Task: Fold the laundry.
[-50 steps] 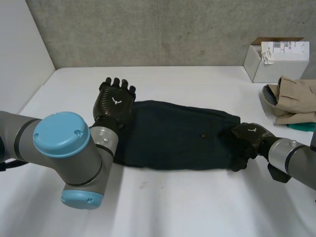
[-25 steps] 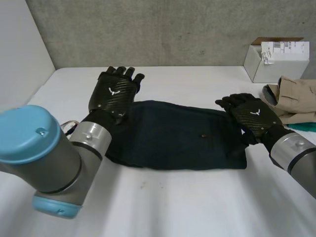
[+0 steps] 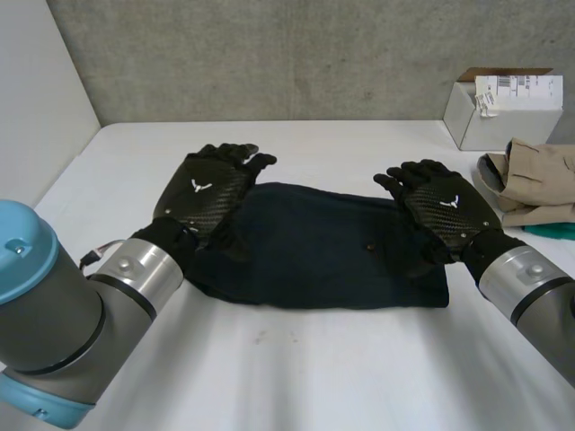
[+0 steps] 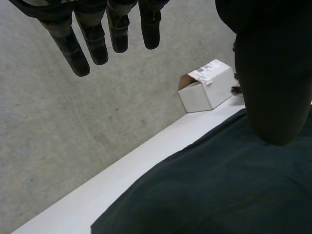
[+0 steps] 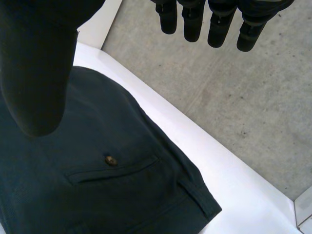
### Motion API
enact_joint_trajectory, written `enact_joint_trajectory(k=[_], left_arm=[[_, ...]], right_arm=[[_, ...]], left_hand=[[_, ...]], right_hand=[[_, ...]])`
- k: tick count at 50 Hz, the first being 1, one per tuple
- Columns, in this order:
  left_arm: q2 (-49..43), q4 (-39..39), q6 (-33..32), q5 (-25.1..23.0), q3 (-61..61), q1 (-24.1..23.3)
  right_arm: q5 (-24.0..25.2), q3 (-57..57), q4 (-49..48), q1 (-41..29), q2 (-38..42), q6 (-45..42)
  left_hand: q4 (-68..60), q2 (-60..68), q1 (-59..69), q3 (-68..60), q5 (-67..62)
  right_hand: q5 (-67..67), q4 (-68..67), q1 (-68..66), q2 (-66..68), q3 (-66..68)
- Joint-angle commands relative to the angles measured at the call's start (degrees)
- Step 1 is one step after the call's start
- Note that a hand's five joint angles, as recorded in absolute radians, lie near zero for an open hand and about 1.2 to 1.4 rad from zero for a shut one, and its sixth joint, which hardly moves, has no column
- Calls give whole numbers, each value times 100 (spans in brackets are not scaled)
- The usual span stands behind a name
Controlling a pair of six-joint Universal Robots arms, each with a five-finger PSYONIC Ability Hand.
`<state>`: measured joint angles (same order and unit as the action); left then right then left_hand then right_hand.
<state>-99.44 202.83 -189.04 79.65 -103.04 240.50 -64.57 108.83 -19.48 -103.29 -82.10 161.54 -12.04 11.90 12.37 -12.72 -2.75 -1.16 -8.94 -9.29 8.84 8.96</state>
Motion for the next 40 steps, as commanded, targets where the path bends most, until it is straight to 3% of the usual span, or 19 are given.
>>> enact_joint_trajectory(k=[1, 9, 13, 25, 40], left_arm=[[162, 2, -10, 849, -50, -178], [109, 81, -19, 2220, 20, -1153], [83, 326, -11, 2511, -41, -1277], [443, 1609, 16, 2529, -594, -1277], [452, 1707, 51, 2512, -665, -1093]], right_arm=[[-835, 24, -100, -479, -86, 438], [-2084, 6, -424, -1271, -323, 861], [-2367, 102, -863, -1544, -420, 888], [-2367, 691, -2006, -1580, -631, 923], [-2358, 841, -2209, -1632, -781, 905]], left_hand=[[-153, 168, 121, -86, -83], [-120, 135, 87, -53, -49], [-86, 101, 53, -19, -15], [-53, 67, 20, 15, 18], [82, -67, -115, 149, 153]], right_hand=[[116, -106, -71, 116, 104], [116, -106, -71, 116, 104], [116, -106, -71, 116, 104], [116, -106, -71, 116, 104], [116, -106, -71, 116, 104]])
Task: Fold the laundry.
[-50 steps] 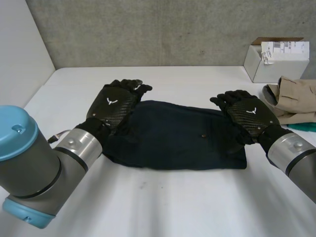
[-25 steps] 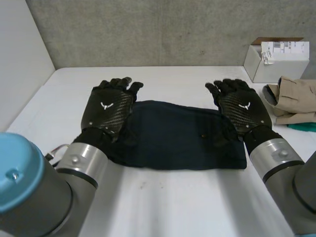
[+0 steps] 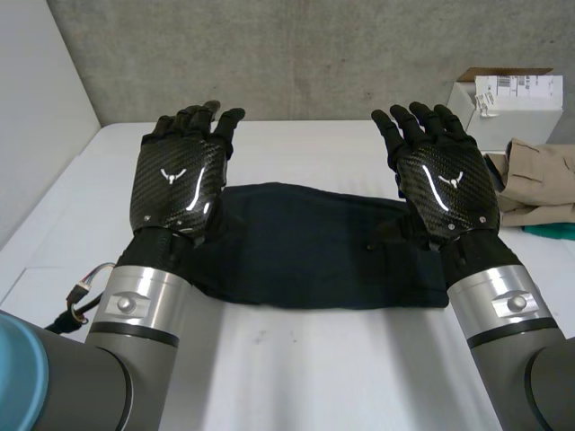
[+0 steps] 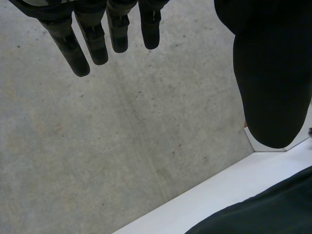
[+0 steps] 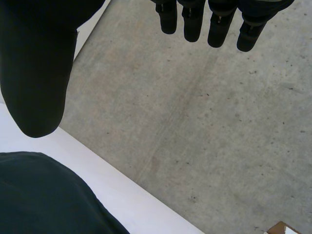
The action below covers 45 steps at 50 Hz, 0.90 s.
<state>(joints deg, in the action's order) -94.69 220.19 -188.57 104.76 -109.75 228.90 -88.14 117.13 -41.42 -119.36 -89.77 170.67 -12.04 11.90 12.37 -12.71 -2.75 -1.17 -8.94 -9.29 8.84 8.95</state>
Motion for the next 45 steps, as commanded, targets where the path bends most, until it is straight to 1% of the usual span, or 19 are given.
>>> enact_joint_trajectory(k=[1, 10, 22, 29, 35, 45], left_arm=[[-24, -28, 5, 1, 6, 76], [-24, -28, 5, 1, -29, 94], [-15, -11, -4, 9, -73, 94], [-15, 130, -4, 9, -143, 94], [-6, 191, -4, 9, -178, 94], [3, 226, -13, 27, -196, 94]], right_arm=[[-2, 20, -16, -17, -14, -8], [7, 29, -42, -26, -14, -7], [24, 117, -411, -35, -23, -8], [33, 143, -473, -35, -23, -8], [191, 152, -473, -35, -23, -8], [227, 152, -464, -35, -23, -8]], left_hand=[[82, -68, -115, 149, 153], [98, -84, -132, 166, 169], [149, -135, -182, 216, 220], [199, -186, -233, 267, 270], [199, -186, -233, 267, 270], [149, -135, -182, 216, 220]], right_hand=[[117, -106, -71, 116, 105], [117, -106, -71, 116, 105], [117, -106, -71, 116, 105], [117, -106, -71, 116, 105], [117, -106, -71, 116, 105], [117, -106, -71, 116, 105]])
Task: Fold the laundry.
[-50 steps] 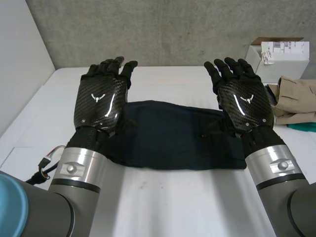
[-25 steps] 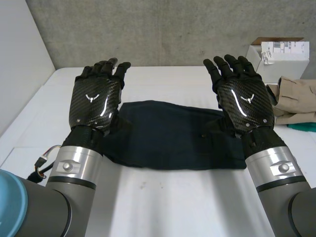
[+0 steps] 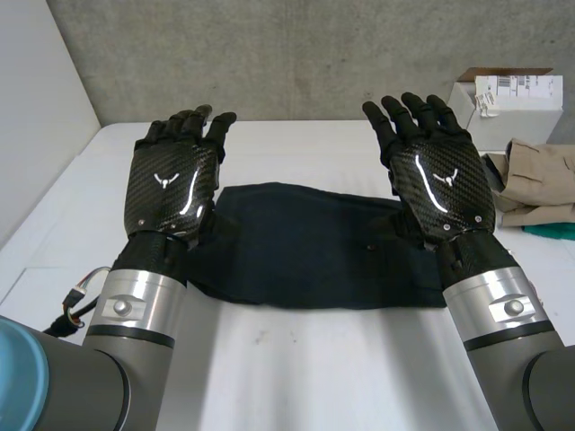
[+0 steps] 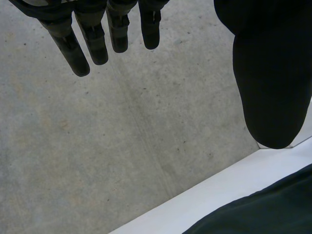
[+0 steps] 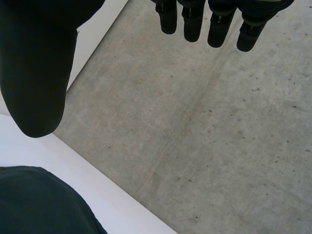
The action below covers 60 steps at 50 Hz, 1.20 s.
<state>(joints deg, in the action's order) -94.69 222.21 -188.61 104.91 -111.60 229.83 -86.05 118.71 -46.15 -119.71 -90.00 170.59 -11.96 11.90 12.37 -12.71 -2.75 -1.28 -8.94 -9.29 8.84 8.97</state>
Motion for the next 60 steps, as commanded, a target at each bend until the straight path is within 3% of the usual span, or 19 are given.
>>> enact_joint_trajectory(k=[1, 30, 39, 53, 60], left_arm=[[3, 24, -9, 12, -11, 0], [38, 771, -62, 21, -318, -9], [29, 1500, -70, 21, -564, -18], [29, 1518, -79, 12, -512, -18], [20, 1176, -184, -6, -389, -9]], right_arm=[[18, -6, 10, 0, 0, 1], [27, 56, -456, 0, 26, 1], [18, 56, -606, -26, 26, 1], [53, 38, -597, -44, 27, 1], [0, -32, -369, -26, 0, 1]], left_hand=[[124, -118, -166, 199, 203], [174, -168, -216, 250, 254], [141, -135, -182, 216, 220], [107, -101, -149, 183, 187], [-279, 285, 237, -203, -199]], right_hand=[[128, -106, -71, 116, 103], [128, -106, -71, 116, 103], [128, -106, -71, 116, 103], [128, -106, -71, 116, 103], [128, -106, -71, 116, 103]])
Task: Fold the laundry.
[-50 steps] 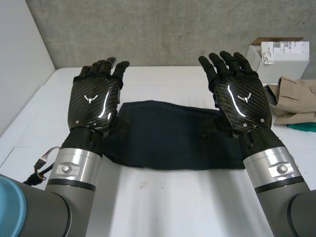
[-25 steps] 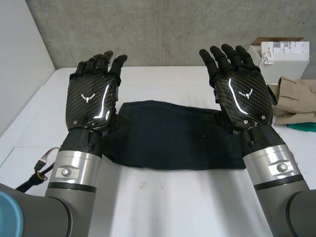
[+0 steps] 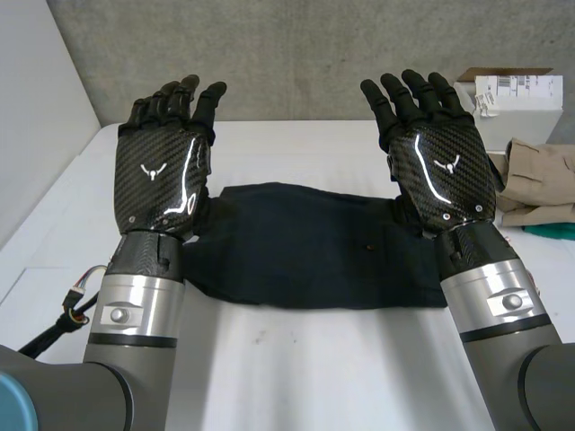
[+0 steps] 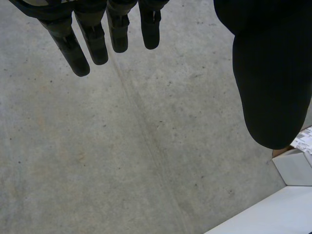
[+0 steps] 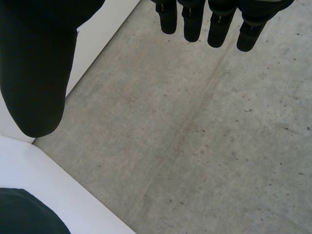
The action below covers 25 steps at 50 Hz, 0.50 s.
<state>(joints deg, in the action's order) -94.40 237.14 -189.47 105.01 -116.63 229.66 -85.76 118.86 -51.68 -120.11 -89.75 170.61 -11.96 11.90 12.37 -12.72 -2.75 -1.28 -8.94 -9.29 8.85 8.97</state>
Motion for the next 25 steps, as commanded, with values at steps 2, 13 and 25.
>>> enact_joint_trajectory(k=[2, 13, 25], left_arm=[[-35, -614, -178, -7, 254, 18], [-334, -2478, -161, 11, 949, 194], [-343, -2567, -152, -25, 932, 194]], right_arm=[[-28, -135, 403, 40, -25, 25], [156, -908, 2345, 111, 98, 1095], [1105, -1085, 2646, 550, 423, 1826]], left_hand=[[-446, 453, 405, -371, -368], [40, -34, -81, 116, 118], [57, -51, -98, 133, 135]], right_hand=[[128, -106, -71, 115, 103], [128, -106, -71, 115, 103], [128, -106, -71, 115, 103]])
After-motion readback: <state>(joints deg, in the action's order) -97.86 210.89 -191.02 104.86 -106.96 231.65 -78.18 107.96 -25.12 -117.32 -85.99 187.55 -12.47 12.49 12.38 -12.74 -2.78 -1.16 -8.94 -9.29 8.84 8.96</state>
